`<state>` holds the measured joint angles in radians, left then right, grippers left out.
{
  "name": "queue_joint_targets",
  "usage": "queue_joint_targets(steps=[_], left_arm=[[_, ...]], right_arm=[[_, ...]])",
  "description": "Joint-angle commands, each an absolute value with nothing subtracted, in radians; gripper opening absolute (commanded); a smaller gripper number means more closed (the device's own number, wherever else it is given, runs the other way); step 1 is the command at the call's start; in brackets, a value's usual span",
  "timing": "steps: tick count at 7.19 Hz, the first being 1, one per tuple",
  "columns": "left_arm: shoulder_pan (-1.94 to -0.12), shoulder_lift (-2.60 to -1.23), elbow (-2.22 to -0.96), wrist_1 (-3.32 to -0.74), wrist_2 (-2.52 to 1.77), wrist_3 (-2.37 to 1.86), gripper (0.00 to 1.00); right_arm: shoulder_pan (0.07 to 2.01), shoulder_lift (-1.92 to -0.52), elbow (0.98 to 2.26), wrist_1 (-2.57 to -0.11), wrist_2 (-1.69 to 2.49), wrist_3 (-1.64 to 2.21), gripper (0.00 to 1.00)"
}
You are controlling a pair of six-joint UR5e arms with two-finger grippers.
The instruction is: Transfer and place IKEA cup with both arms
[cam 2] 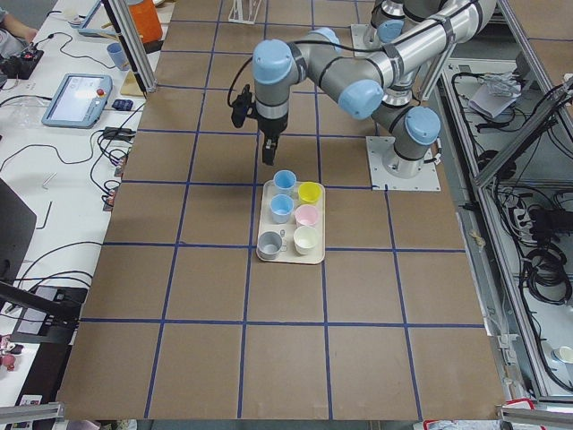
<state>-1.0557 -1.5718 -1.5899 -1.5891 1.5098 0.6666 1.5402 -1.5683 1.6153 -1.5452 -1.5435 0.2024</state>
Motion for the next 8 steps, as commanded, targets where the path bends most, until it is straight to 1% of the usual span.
queue_joint_targets(steps=[1, 2, 4, 6, 7, 8], left_arm=[[-1.317, -1.542, -1.516, -1.69, 1.508, 0.371, 1.0], [-1.401, -1.539, -1.503, -1.704, 1.508, 0.266, 1.0], [-1.538, -1.528, -1.519, -1.721, 1.535, 0.108, 1.0], [-1.559, -1.554, -1.516, -1.71, 1.592, 0.081, 1.0], [-1.554, -1.521, -1.499, -1.712, 1.568, 0.083, 1.0], [-1.537, -1.523, -1.499, -1.672, 1.569, 0.081, 1.0]], right_arm=[[1.54, -1.568, 1.617, -1.545, -1.542, 0.201, 1.0], [1.54, -1.568, 1.617, -1.546, -1.542, 0.207, 1.0], [1.54, -1.566, 1.62, -1.545, -1.543, 0.204, 1.0], [1.54, -1.568, 1.618, -1.546, -1.542, 0.201, 1.0], [1.54, -1.569, 1.618, -1.545, -1.542, 0.201, 1.0], [1.54, -1.569, 1.618, -1.545, -1.542, 0.199, 1.0]])
